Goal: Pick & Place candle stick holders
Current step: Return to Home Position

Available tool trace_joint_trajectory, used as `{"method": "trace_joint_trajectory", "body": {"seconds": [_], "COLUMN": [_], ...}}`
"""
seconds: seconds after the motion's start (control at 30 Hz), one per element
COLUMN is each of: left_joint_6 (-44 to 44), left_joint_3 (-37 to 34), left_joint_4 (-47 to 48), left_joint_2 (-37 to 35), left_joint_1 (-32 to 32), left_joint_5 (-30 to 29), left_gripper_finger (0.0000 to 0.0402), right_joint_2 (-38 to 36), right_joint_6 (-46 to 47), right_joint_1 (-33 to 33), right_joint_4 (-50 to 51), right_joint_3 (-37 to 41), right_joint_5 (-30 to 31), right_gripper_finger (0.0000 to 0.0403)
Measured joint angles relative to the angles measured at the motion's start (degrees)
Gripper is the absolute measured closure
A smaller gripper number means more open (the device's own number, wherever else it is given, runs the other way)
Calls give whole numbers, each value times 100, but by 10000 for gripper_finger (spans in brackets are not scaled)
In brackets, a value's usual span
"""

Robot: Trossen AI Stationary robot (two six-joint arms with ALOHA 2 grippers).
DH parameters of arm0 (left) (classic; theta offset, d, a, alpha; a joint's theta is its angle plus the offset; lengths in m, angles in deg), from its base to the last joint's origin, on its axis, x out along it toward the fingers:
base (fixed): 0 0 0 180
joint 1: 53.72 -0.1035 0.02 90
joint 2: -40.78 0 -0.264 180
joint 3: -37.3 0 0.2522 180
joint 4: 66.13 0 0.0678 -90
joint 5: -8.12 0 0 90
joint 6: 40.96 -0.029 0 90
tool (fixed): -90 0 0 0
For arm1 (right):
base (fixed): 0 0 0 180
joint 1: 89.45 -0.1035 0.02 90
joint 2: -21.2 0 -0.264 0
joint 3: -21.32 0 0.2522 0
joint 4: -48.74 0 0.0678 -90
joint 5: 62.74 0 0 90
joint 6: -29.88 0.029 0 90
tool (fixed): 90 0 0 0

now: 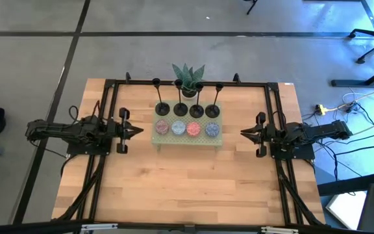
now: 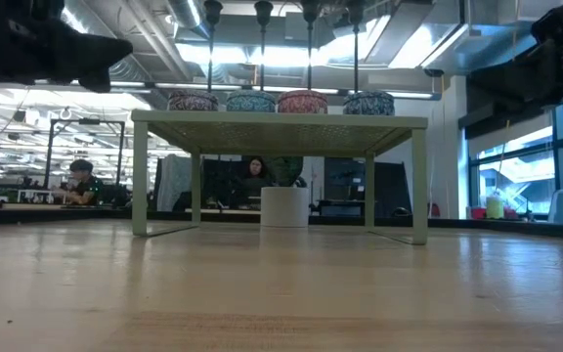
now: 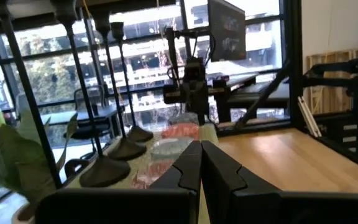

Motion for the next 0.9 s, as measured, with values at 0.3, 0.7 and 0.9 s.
{"method": "trace_joint_trajectory", "body": {"seconds": [0.3,0.7,0.9], "left_joint_6": [670,1057,1045], "left_joint_3": [0,0,0], "left_joint_4": [962,1365,1365], "left_joint_2": [0,33,33], "left_joint_1": [-15,-15,-15], "left_joint_5": [-1,61,60], "left_gripper_finger": [396,396,396], "right_joint_2": [0,0,0], "right_joint_6": [0,-2,-2], "right_joint_1": [0,0,0], "right_joint_4": [3,13,13], "right_joint_3": [0,0,0], "right_joint_5": [0,2,2], "right_gripper_finger": [357,357,357]}}
